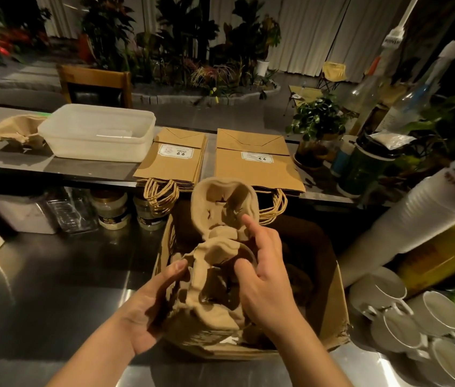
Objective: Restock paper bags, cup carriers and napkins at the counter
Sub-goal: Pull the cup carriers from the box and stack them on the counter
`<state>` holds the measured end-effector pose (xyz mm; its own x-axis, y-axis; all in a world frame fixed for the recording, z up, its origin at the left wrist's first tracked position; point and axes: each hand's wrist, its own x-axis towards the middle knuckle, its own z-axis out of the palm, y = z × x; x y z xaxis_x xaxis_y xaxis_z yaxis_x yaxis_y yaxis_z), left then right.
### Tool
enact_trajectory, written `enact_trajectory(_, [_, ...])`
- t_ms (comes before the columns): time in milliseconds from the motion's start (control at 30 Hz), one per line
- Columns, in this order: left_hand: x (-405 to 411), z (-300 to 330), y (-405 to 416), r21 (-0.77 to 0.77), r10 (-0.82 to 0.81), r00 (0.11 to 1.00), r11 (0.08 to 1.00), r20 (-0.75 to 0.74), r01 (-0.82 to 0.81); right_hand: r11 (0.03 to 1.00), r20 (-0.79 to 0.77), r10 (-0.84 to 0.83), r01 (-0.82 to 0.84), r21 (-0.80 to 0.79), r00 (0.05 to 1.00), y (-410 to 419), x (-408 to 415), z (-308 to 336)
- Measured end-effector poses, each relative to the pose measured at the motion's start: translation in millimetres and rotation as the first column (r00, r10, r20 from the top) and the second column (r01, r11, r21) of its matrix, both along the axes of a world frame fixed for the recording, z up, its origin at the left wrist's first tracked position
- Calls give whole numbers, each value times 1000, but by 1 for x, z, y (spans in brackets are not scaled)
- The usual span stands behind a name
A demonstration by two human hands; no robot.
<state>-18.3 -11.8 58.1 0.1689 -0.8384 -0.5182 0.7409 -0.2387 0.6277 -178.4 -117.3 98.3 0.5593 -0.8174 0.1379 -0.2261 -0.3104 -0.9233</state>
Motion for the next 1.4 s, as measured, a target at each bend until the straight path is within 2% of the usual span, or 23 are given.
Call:
enact_trajectory(200, [-1, -9, 1, -62, 26, 999, 998, -31, -28, 962, 199, -244, 263, -71, 949, 0, 0, 5])
enact_trajectory(300, [0, -6, 1, -99, 28, 999, 995, -46, -32, 927, 220, -310, 345, -147, 925, -6, -3, 8])
enact_trajectory(433, [3, -4, 1, -112, 37, 998, 993, -45, -42, 890, 211, -325, 374, -263, 922, -8, -5, 7])
enact_trajectory(600, [0, -1, -4, -135, 93, 993, 987, 78, -82, 808, 195, -293, 351, -473, 936, -1, -4, 1])
enact_trajectory(700, [-4, 0, -6, -145, 126, 979, 984, 158, -103, 727, 154, -255, 295, -621, 955, 3, -4, -4])
enact_trajectory(900, [-4, -1, -6, -157, 196, 942, 975, 271, -157, 723, 18, -61, 57, -688, 998, 14, -3, -10])
enact_trajectory(1067, [1, -3, -4, -193, 237, 925, 964, 296, -186, 693, -239, 79, -226, -684, 968, 12, 1, -9])
enact_trajectory(1167, [5, -6, -4, -211, 220, 930, 964, 295, -161, 697, -370, 204, -399, -596, 907, 13, 4, -10])
enact_trajectory(1300, [8, -10, -3, -227, 188, 932, 967, 310, -120, 775, -330, 337, -459, -434, 882, 14, 5, -13])
enact_trajectory(1400, [14, -13, -3, -229, 208, 928, 963, 308, -140, 801, -111, 273, -290, -524, 956, 9, 1, -18])
